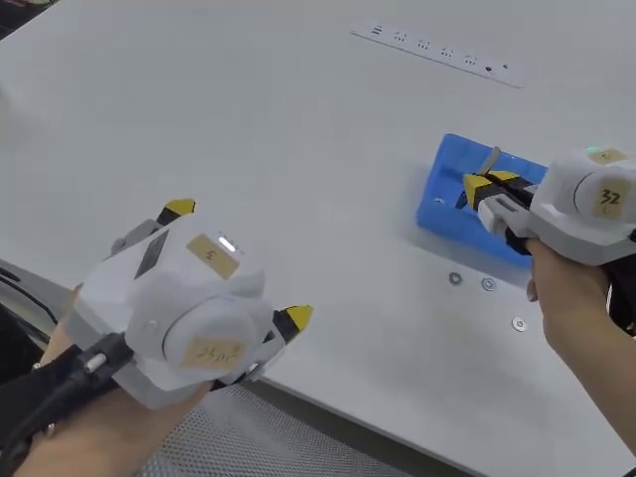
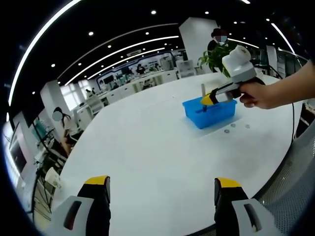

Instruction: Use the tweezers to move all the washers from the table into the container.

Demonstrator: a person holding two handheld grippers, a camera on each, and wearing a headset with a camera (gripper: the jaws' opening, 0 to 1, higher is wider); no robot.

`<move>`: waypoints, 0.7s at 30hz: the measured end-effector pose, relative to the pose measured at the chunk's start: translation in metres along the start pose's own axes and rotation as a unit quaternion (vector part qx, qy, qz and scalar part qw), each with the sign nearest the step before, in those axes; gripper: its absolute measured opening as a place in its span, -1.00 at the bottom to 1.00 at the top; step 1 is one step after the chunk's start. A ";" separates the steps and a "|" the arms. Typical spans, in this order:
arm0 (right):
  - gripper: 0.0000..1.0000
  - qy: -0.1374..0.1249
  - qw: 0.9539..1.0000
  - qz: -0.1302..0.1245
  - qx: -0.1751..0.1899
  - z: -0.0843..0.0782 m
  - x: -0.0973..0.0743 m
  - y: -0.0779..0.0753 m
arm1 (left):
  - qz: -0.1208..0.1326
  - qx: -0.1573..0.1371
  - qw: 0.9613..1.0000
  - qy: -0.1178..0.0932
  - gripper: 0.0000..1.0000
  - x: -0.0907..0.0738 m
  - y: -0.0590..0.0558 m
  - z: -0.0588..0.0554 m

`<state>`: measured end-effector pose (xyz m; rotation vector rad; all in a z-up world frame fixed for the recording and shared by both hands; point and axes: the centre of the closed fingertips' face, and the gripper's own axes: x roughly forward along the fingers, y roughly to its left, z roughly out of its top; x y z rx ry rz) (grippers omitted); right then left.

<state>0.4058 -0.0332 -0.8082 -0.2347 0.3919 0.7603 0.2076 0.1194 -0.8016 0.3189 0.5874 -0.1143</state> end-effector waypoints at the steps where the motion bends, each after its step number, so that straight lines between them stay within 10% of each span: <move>1: -0.97 0.000 1.000 0.000 0.000 0.000 0.000 0.000 | 0.000 0.000 1.000 0.001 0.79 0.000 0.000 0.000; 21: -0.95 -0.033 0.998 0.002 0.048 0.023 -0.031 -0.006 | 0.005 0.002 1.000 -0.001 0.78 0.000 0.001 0.001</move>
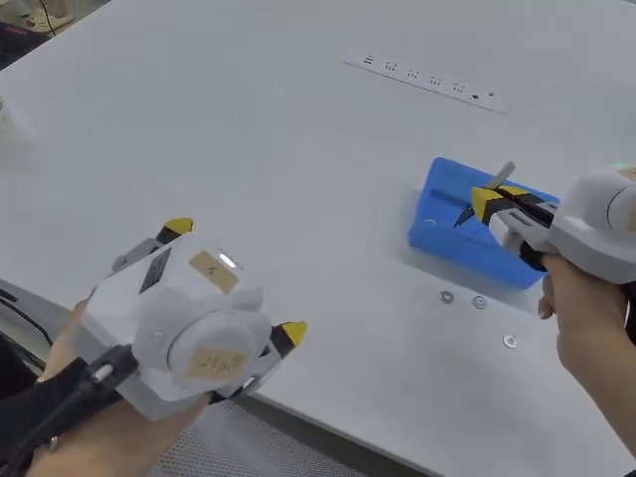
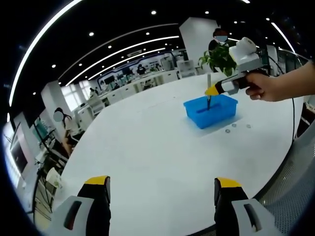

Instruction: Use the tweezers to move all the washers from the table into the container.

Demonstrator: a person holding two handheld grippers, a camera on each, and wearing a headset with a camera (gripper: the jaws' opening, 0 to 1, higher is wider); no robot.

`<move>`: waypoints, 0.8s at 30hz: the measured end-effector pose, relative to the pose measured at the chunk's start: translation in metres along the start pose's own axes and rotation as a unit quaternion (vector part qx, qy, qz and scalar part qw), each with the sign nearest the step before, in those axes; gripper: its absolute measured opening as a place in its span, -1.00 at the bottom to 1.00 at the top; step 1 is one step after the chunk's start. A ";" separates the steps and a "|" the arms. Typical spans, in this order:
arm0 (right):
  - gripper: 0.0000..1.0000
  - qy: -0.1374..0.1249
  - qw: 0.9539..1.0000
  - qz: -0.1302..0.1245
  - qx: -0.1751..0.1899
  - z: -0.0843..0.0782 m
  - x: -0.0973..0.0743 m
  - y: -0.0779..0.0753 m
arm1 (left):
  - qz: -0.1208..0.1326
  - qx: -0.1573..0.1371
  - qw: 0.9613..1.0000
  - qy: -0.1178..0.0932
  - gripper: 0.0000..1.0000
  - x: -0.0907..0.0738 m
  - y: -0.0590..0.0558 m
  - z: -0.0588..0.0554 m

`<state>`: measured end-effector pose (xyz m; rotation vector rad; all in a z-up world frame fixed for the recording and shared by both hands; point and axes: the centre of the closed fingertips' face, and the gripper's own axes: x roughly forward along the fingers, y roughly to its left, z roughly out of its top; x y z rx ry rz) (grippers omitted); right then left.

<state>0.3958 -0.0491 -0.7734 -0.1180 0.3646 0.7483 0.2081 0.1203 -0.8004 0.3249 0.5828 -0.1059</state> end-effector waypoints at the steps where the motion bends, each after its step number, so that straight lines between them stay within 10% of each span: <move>1: -0.95 -0.001 1.000 0.000 0.001 0.001 -0.003 0.001 | 0.000 0.000 1.000 0.000 0.78 0.000 0.000 0.000; 12: -0.95 -0.032 0.999 0.012 0.017 0.017 -0.032 0.018 | 0.007 -0.005 1.000 -0.004 0.80 0.000 0.004 0.001; 24: -0.95 0.004 0.999 0.027 0.026 -0.016 -0.044 0.034 | 0.006 0.001 1.000 -0.001 0.79 0.001 0.003 -0.001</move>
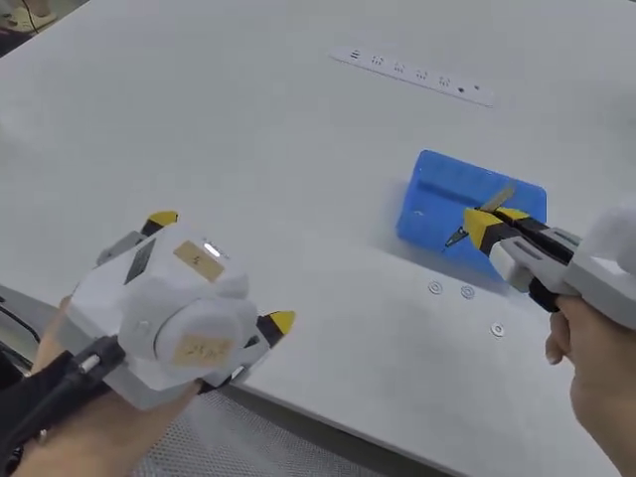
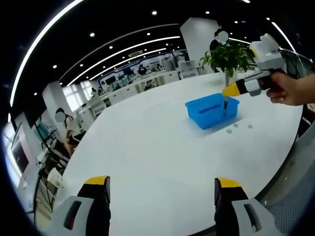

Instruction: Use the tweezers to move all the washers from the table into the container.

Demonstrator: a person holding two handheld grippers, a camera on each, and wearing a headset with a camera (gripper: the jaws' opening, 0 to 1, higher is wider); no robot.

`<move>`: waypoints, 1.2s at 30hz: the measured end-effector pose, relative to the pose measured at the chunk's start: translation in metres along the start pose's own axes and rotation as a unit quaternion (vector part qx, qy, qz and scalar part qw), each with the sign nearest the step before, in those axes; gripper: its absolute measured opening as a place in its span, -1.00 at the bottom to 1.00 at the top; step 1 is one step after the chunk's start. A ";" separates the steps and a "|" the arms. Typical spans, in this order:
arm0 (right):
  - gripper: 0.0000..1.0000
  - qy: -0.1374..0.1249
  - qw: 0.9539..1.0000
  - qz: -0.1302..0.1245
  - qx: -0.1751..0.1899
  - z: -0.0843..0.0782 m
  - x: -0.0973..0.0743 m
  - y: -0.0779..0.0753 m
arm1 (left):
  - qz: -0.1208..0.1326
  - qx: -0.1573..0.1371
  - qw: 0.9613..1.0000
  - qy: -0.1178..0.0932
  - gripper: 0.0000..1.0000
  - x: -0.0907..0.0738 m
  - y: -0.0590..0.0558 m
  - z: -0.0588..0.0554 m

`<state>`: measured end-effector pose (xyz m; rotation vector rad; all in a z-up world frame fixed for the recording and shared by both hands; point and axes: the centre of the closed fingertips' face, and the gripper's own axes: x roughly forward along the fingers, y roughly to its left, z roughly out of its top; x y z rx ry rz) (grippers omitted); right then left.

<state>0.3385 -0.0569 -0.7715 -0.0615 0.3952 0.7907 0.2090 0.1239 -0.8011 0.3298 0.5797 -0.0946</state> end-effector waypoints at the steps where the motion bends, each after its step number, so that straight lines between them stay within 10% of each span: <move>1: -0.95 0.006 1.000 -0.001 -0.001 -0.005 0.000 0.000 | 0.000 0.000 1.000 -0.001 0.79 0.000 0.000 0.000; 14: -0.95 0.048 0.999 -0.005 0.003 -0.040 0.002 -0.003 | 0.002 0.003 1.000 0.004 0.78 0.000 0.000 -0.002; 36: -0.95 0.042 0.999 -0.011 -0.007 -0.043 0.002 -0.004 | 0.000 0.007 1.000 0.010 0.78 0.000 0.000 -0.002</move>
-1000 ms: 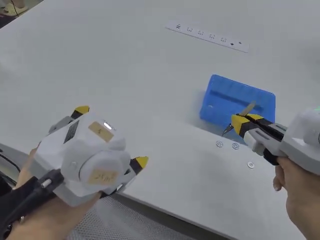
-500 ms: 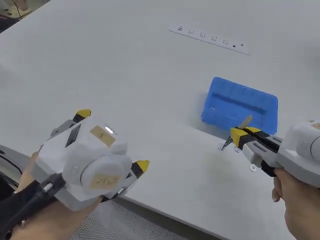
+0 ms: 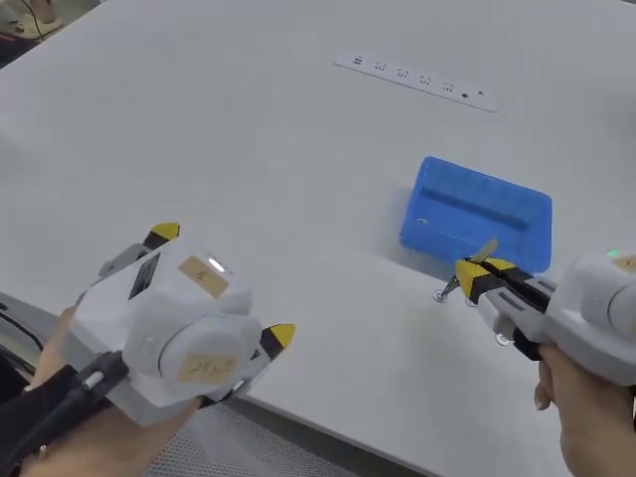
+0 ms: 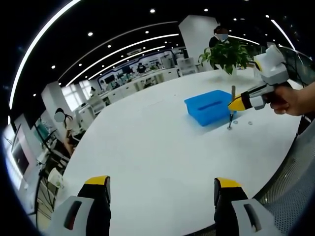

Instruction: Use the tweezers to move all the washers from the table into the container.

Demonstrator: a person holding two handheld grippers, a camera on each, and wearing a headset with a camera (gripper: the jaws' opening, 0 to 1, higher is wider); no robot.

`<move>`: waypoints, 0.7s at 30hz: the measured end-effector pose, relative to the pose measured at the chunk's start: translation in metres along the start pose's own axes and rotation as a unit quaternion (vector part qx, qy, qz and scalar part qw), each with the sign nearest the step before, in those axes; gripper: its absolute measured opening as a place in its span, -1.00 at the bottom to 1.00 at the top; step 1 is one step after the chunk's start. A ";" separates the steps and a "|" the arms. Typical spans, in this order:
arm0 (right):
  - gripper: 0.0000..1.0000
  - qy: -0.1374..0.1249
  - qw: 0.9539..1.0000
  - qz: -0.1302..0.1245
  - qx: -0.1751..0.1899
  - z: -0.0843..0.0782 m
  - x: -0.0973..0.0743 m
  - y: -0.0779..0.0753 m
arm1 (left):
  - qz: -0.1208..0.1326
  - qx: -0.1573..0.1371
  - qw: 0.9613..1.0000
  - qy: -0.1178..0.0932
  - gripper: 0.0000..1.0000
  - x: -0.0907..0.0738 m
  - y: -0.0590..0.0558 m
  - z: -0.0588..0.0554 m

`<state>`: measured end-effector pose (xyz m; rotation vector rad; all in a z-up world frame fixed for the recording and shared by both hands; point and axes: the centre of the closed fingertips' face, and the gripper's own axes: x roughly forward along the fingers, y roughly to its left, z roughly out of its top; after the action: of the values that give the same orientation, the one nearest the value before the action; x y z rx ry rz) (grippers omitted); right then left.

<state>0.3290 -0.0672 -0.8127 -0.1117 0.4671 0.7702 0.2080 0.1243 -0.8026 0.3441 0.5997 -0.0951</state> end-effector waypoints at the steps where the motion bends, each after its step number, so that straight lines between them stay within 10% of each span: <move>1: -0.95 0.000 1.000 -0.002 -0.003 0.000 0.000 0.000 | 0.000 0.000 1.000 0.000 0.78 0.000 0.000 0.000; 21: -0.99 0.023 1.000 -0.003 -0.009 -0.003 0.000 -0.005 | 0.001 -0.002 1.000 -0.003 0.77 0.000 0.000 0.001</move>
<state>0.3310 -0.0715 -0.8154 -0.1488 0.5038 0.7679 0.2085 0.1241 -0.8015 0.3405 0.5943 -0.0930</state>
